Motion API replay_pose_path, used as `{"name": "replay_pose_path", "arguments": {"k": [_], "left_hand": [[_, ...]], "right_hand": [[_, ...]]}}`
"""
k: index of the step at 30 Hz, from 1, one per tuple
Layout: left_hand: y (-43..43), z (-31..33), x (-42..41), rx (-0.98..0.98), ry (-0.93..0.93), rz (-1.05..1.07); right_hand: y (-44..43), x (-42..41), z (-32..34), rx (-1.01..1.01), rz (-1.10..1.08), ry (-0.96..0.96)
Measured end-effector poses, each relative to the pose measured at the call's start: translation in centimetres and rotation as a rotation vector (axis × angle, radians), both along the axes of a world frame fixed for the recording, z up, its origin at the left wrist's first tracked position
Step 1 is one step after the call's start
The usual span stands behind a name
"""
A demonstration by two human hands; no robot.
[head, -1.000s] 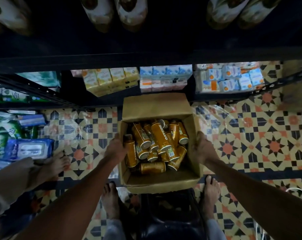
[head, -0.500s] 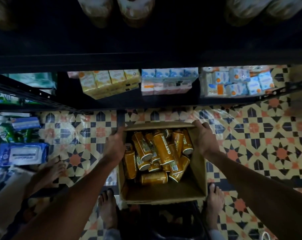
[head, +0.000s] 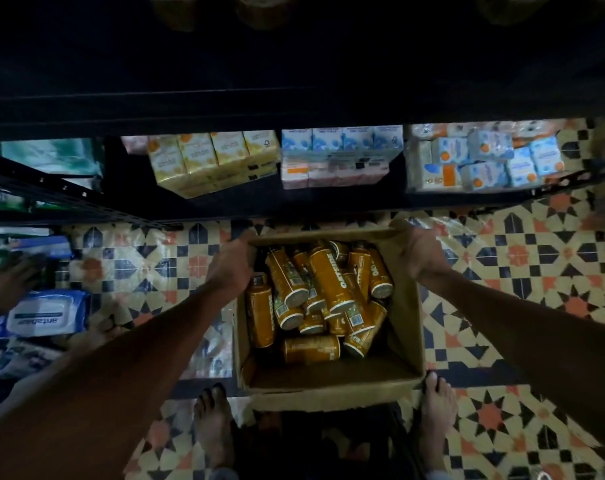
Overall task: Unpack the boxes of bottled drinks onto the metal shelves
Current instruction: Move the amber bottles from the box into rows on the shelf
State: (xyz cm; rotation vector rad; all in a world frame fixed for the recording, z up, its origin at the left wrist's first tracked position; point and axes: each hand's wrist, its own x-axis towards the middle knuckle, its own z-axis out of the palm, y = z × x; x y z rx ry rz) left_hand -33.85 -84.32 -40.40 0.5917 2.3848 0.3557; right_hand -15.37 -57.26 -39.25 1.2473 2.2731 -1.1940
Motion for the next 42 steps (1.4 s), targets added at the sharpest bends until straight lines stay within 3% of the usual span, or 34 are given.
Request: {"name": "replay_pose_path", "arguments": {"k": [7,13,16,18,20,24,30,34,38,42], "left_hand": [[2.5,-0.7,-2.8,0.062,0.063,0.022],[2.8,0.4,-1.0,-0.053,0.110,0.066],[2.1,0.8,1.3,0.024,0.295,-0.035],[2.2,0.4,2.6,0.094,0.334,-0.120],[3.1,-0.2,3.6,0.076,0.212,-0.040],[6.1,-1.3,4.3,-0.162,-0.255,0.459],[7.4,-3.0,4.8,-0.086,-0.363,0.747],[6.3,-2.0,5.1,-0.087,-0.555,0.675],[4.1,-1.1,7.3,-0.020,-0.756,0.636],[2.1,-0.8,9.8,0.085,-0.717,0.629]], "right_hand": [[1.8,-3.1,1.5,0.106,0.046,0.028],[0.8,-2.1,1.8,0.104,-0.007,-0.046],[-0.9,-0.9,0.9,0.399,0.110,-0.089],[-2.7,-0.8,0.1,0.458,0.212,0.000],[-4.7,-1.7,-0.3,0.255,0.166,0.039],[-7.5,-4.2,-1.2,-0.158,0.008,-0.140],[-9.4,-4.4,-3.6,-0.105,0.005,-0.248],[-9.0,-4.0,-1.9,-0.427,-0.241,-0.202],[-10.1,-1.7,-1.0,-0.579,-0.241,-0.229],[-12.5,1.1,-1.8,-0.625,-0.292,-0.186]]}}
